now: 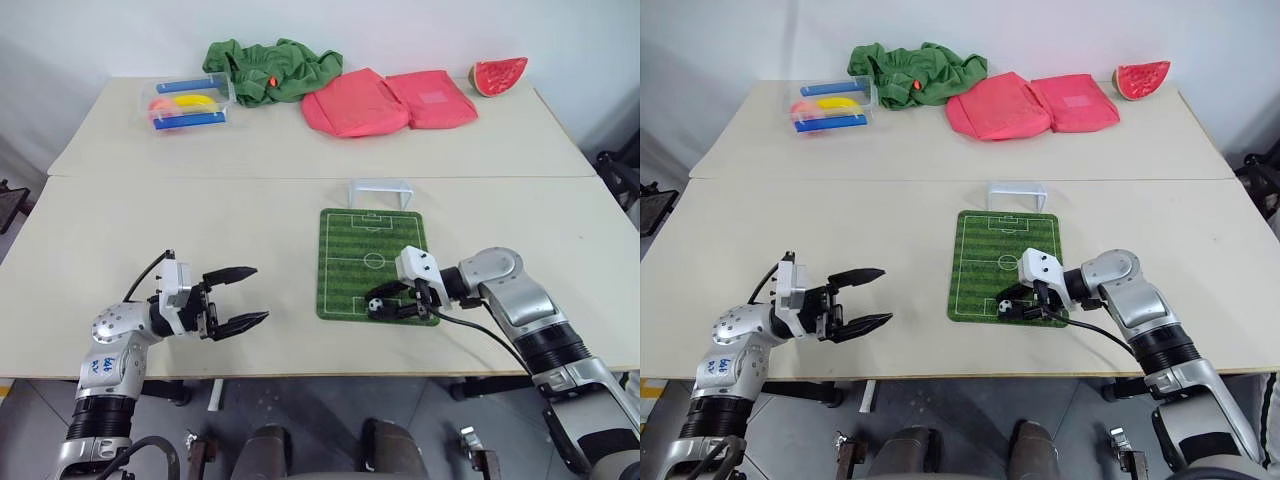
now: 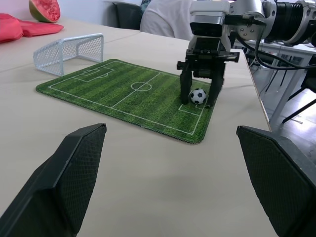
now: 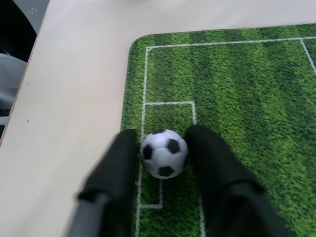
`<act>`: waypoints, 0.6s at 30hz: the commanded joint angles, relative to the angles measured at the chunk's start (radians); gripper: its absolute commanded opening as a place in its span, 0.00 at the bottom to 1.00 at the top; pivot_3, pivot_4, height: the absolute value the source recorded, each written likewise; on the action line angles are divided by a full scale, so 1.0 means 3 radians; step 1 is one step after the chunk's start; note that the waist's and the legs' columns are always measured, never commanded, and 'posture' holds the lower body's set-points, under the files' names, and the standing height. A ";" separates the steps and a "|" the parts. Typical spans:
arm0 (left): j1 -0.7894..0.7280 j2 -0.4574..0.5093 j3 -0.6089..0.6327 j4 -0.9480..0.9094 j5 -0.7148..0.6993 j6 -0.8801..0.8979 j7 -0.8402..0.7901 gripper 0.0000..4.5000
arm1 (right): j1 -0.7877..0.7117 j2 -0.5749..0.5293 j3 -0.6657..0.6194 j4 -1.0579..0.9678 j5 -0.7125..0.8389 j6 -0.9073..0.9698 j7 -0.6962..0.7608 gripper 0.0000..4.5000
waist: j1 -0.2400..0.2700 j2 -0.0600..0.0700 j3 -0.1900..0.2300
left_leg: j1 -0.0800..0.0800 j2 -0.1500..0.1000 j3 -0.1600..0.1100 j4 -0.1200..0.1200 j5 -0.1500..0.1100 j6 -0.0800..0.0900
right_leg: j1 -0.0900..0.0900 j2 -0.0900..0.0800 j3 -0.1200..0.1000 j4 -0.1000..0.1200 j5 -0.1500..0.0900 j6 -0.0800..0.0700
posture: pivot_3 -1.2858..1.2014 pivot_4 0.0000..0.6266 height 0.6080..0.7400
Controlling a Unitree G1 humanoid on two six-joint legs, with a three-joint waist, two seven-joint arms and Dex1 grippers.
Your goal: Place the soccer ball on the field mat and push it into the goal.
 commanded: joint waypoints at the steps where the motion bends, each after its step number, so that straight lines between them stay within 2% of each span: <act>1: -0.0033 -0.0015 0.0023 -0.0091 -0.0067 -0.0007 0.0022 1.00 | 0.0006 -0.0002 -0.0079 -0.0031 -0.0007 -0.0026 -0.0029 0.54 | 0.0001 0.0000 0.0000 | 0.0000 0.0000 0.0000 0.0001 0.0000 0.0000 | 0.0000 0.0000 0.0000 0.0001 0.0000 0.0000 | 0.52 0.24 1.00; 10: -0.0061 -0.0036 0.0017 -0.0082 -0.0070 -0.0010 0.0044 1.00 | -0.0043 -0.0041 -0.0122 -0.0163 0.0056 0.0025 -0.0003 0.54 | 0.0003 0.0000 0.0000 | 0.0000 0.0000 0.0000 0.0003 0.0000 0.0000 | 0.0000 0.0000 0.0001 0.0002 0.0000 -0.0001 | 0.52 0.24 1.00; 15: -0.0102 -0.0048 0.0015 -0.0041 -0.0057 -0.0009 0.0045 1.00 | -0.0091 -0.0124 -0.0198 -0.0532 0.0182 0.0222 0.0042 0.54 | 0.0007 0.0000 0.0000 | -0.0003 0.0001 0.0000 0.0003 0.0000 0.0000 | -0.0003 0.0000 0.0001 0.0002 0.0000 -0.0001 | 0.52 0.24 1.00; 18: -0.0126 -0.0048 0.0017 -0.0010 -0.0058 -0.0017 0.0025 1.00 | -0.0099 -0.0122 -0.0291 -0.0775 0.0245 0.0480 -0.0129 0.54 | 0.0006 0.0000 0.0000 | -0.0004 0.0001 0.0001 0.0003 -0.0001 -0.0001 | -0.0005 0.0000 0.0002 0.0003 0.0000 -0.0001 | 0.52 0.24 1.00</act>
